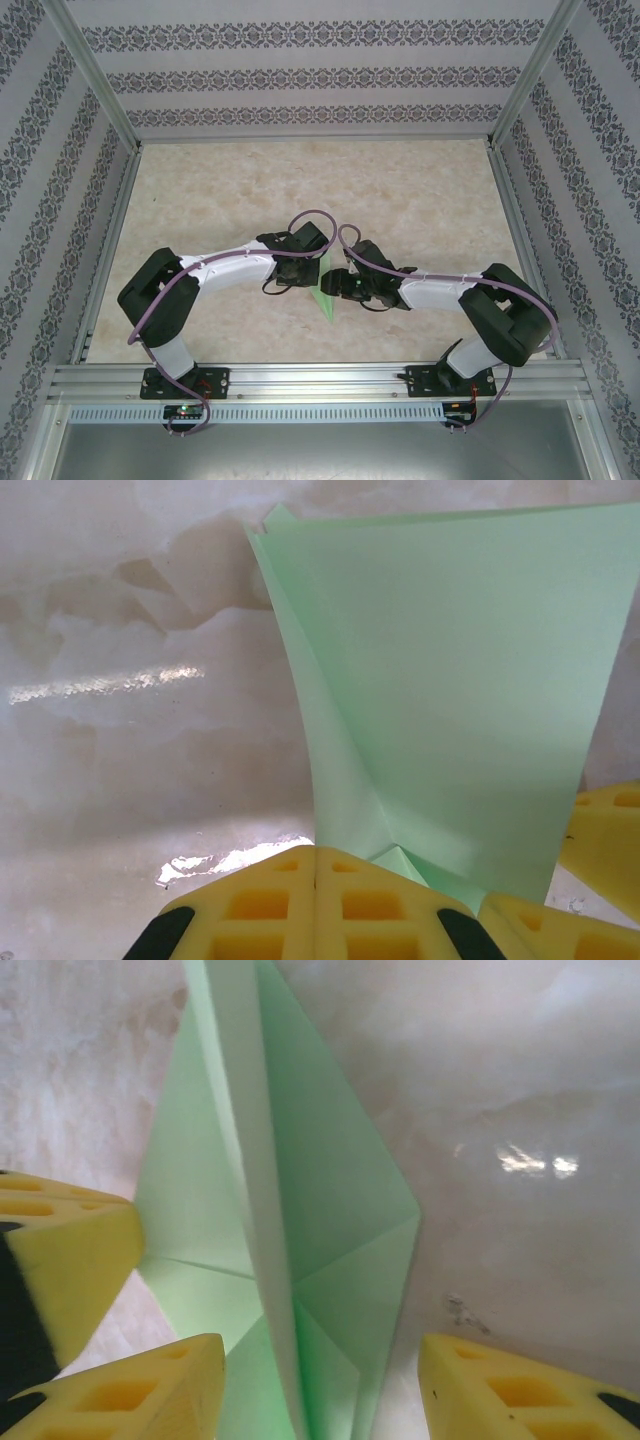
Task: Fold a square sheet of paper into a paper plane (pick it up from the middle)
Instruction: Pick up the paper plane from the center of the table.
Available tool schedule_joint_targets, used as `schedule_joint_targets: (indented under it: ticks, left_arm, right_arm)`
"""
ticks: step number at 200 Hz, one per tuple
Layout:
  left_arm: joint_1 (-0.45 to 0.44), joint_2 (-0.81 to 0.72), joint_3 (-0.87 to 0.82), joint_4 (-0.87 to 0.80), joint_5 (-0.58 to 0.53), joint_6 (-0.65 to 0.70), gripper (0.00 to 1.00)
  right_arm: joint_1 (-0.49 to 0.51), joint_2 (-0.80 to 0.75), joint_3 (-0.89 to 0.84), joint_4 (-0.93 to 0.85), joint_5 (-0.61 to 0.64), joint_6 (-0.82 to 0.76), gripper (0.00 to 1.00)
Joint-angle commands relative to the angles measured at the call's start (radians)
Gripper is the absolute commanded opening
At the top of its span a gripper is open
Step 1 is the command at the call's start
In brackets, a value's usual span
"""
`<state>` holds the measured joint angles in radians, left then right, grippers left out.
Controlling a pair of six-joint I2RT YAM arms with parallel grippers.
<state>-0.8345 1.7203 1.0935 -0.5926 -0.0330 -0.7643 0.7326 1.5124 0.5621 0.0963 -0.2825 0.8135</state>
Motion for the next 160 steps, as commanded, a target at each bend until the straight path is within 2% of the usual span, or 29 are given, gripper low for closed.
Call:
schedule_joint_targets:
  ticks: [1, 35, 91, 117, 160]
  left_arm:
    - [-0.009, -0.025, -0.008, 0.017, -0.018, 0.020, 0.00]
    - [-0.009, -0.020, -0.009, 0.022, -0.010, 0.018, 0.00]
    - [-0.009, -0.024, -0.012, 0.018, -0.015, 0.014, 0.01]
    - [-0.009, -0.024, -0.017, 0.022, -0.016, 0.011, 0.01]
    - [-0.009, -0.024, -0.015, 0.027, -0.004, 0.011, 0.01]
  right_arm:
    - [0.004, 0.013, -0.005, 0.076, -0.051, -0.016, 0.54]
    - [0.012, 0.038, 0.000, 0.103, -0.105, -0.026, 0.51]
    - [0.027, 0.013, -0.013, 0.090, -0.063, -0.042, 0.49]
    - [0.049, 0.029, -0.002, 0.090, -0.082, -0.053, 0.48]
    - [0.069, 0.062, 0.033, 0.027, -0.043, -0.079, 0.39]
